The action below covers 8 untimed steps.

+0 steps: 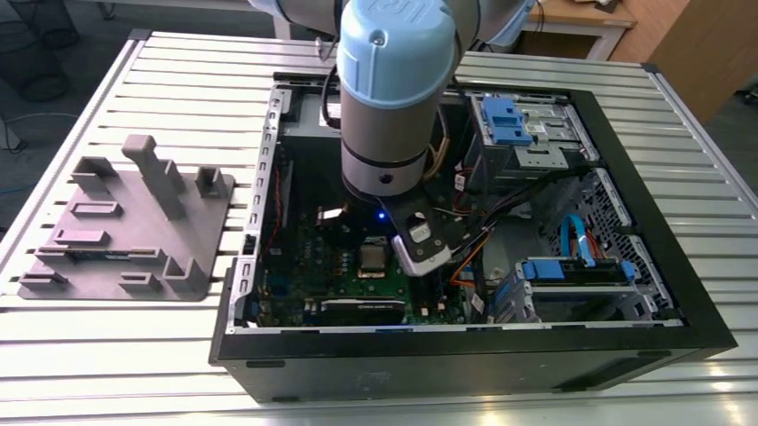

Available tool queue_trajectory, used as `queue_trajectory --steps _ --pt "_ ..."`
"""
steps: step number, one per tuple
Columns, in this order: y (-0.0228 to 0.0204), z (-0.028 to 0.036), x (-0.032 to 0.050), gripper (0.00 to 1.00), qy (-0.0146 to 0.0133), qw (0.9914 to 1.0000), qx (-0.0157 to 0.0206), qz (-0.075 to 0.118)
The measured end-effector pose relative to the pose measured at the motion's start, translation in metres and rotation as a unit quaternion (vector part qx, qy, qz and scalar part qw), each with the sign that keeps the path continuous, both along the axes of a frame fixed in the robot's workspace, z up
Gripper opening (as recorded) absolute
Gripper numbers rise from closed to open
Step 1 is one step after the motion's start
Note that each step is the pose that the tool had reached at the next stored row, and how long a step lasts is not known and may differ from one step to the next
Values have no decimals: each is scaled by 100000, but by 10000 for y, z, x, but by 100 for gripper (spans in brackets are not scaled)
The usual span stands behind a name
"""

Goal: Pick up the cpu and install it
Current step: 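Place the cpu into insertion slot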

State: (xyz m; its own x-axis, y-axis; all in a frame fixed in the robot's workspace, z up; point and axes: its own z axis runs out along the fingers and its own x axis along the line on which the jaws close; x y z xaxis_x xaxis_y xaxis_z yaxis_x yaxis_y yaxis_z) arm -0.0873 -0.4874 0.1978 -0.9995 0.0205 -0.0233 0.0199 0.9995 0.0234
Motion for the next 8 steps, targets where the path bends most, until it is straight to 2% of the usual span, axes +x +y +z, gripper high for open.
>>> queue_trajectory --steps 2,8 --pt "-1 -2 0 47 6 99998 -23 -663" --pt "-15 -21 1 47 2 99998 -134 -664"
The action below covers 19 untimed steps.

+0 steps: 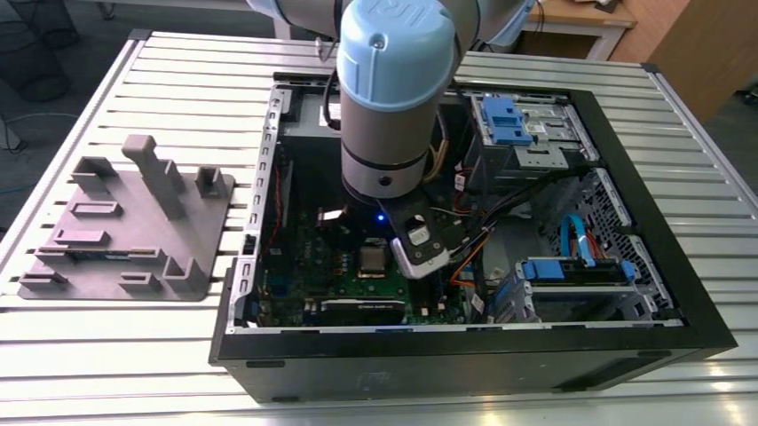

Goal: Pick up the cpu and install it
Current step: 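Place the cpu into insertion slot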

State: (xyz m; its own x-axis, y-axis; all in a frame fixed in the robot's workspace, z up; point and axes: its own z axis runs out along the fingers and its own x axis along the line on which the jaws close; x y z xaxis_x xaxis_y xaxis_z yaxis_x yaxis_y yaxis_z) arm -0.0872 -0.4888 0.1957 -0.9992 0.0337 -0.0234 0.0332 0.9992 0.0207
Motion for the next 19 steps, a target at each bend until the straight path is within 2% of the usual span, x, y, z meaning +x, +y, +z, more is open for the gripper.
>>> queue_trajectory --steps 5,19 --pt "-3 -62 -1 47 6 100000 -23 -6" --pt "-21 -69 -8 47 -8 100000 -14 -8"
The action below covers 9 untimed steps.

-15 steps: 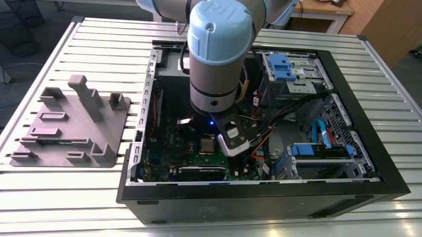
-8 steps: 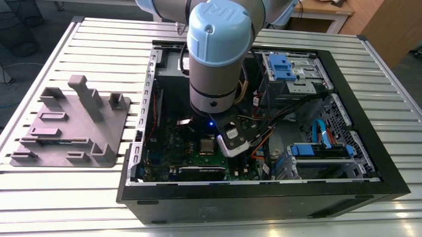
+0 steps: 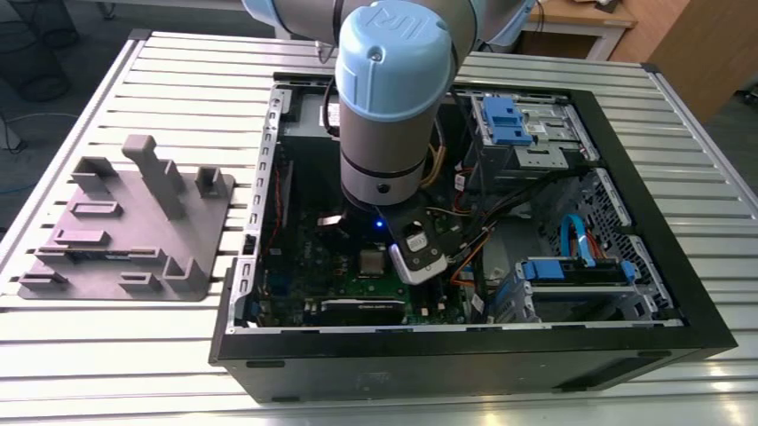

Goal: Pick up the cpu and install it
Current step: 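Place the cpu into insertion slot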

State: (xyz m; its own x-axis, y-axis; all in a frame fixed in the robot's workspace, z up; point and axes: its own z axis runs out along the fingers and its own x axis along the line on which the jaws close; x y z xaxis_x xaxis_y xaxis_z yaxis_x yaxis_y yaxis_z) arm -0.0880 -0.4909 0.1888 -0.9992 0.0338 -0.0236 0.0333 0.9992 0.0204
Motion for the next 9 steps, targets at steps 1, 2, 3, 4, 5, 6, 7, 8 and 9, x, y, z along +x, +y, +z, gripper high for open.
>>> queue_trajectory --steps 1,2,3,4,5,6,7,8,9 --pt "0 0 0 47 -1 100000 3 3" --pt "-1 0 0 47 0 100000 3 3" --pt "-1 0 0 47 -1 100000 3 4" --pt "-1 0 0 47 1 100000 2 4" --pt "-1 0 0 47 -1 100000 5 5" --pt "-1 0 0 47 1 100000 1 3" --pt "-1 0 0 47 0 100000 5 5" --pt "-2 0 0 47 1 100000 1 3" --pt "-2 0 0 47 -1 100000 2 4"
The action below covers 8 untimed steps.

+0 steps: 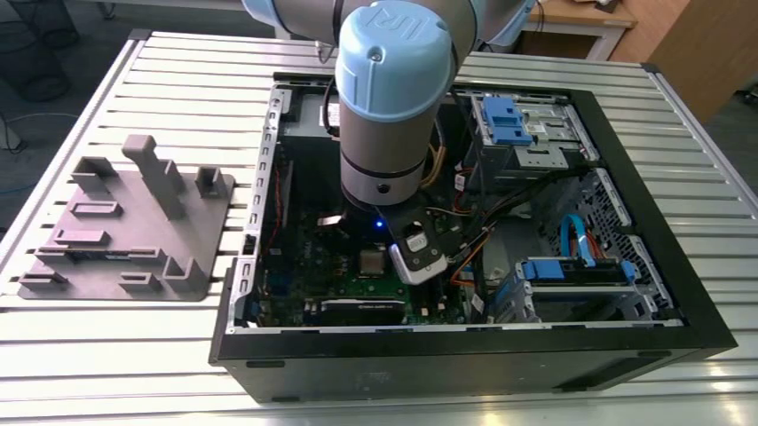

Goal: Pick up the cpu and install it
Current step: 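Place the cpu into insertion slot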

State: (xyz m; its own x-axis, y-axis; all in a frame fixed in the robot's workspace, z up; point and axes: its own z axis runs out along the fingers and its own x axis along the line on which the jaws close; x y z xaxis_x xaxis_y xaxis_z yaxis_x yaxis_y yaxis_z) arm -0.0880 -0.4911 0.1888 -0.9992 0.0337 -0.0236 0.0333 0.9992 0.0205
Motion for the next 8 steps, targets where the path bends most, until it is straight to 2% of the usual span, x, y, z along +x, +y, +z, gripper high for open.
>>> queue_trajectory --steps 2,3,4,5,8 --pt "0 -2 0 48 -6 100000 19 0" --pt "0 -2 1 54 -7 100000 18 4" --pt "0 -2 0 54 -9 100000 17 0" --pt "-1 -1 0 60 -3 100000 9 1" --pt "-1 0 0 60 0 100000 1 1"
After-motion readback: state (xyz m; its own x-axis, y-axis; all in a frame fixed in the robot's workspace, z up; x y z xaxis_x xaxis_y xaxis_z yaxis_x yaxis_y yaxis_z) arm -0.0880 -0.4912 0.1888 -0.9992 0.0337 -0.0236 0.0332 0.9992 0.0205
